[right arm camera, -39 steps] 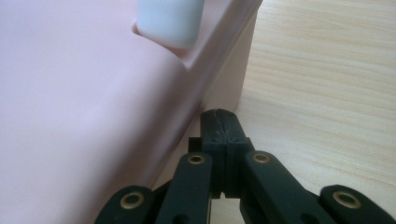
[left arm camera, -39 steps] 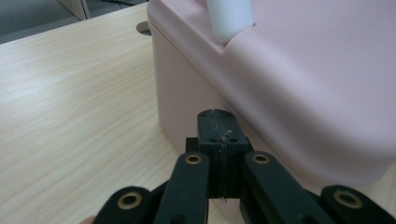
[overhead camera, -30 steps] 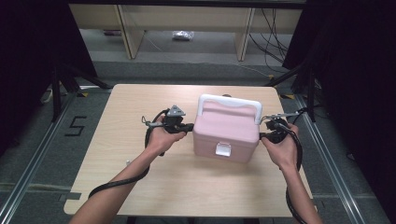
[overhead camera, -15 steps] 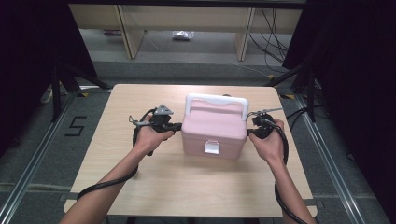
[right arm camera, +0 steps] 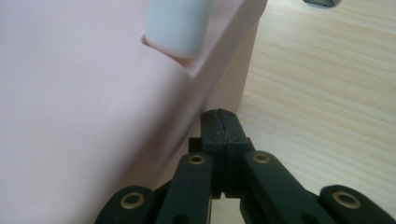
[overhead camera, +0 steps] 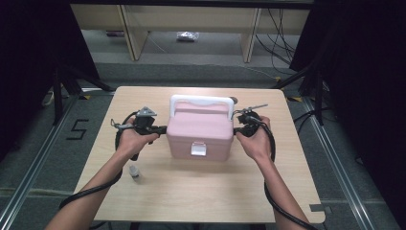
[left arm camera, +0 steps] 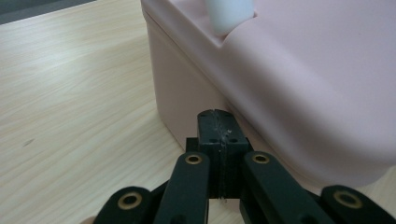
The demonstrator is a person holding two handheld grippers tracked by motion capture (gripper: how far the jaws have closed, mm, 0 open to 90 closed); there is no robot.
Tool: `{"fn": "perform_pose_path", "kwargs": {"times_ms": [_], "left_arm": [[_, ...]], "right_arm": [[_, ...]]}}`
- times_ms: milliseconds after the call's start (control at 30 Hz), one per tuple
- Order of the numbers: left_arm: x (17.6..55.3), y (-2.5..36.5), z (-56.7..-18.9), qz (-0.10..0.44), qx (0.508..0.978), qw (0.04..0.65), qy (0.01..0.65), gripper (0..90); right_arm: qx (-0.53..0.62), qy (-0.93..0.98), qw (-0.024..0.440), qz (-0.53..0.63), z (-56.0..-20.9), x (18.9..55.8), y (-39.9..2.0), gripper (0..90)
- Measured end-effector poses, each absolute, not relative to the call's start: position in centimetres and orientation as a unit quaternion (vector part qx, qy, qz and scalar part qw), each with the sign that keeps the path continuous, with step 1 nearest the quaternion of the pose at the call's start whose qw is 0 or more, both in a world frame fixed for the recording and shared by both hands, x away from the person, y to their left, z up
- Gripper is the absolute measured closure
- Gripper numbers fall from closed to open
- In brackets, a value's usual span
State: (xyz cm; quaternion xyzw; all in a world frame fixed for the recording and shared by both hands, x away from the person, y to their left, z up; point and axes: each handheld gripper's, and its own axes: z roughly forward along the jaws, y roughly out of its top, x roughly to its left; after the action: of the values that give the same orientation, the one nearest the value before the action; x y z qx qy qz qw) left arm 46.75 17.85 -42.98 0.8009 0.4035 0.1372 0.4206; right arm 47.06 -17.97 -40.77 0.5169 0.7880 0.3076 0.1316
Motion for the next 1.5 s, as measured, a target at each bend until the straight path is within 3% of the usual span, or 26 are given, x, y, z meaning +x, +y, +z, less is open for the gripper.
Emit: {"fn": "perform_pose_path", "kwargs": {"times_ms": [633, 1500], "left_arm": [[46.1, 25.8, -43.4, 0.162, 0.762, 0.409, 0.476, 89.6], [45.2, 27.8, -43.8, 0.18, 0.752, 0.394, 0.497, 89.5]], "right_arm": [[0.476, 0.812, 0.105, 0.321, -40.7, 48.4, -9.4, 90.0], [0.46, 0.82, 0.098, 0.327, -40.9, 48.9, -6.8, 90.0]]}}
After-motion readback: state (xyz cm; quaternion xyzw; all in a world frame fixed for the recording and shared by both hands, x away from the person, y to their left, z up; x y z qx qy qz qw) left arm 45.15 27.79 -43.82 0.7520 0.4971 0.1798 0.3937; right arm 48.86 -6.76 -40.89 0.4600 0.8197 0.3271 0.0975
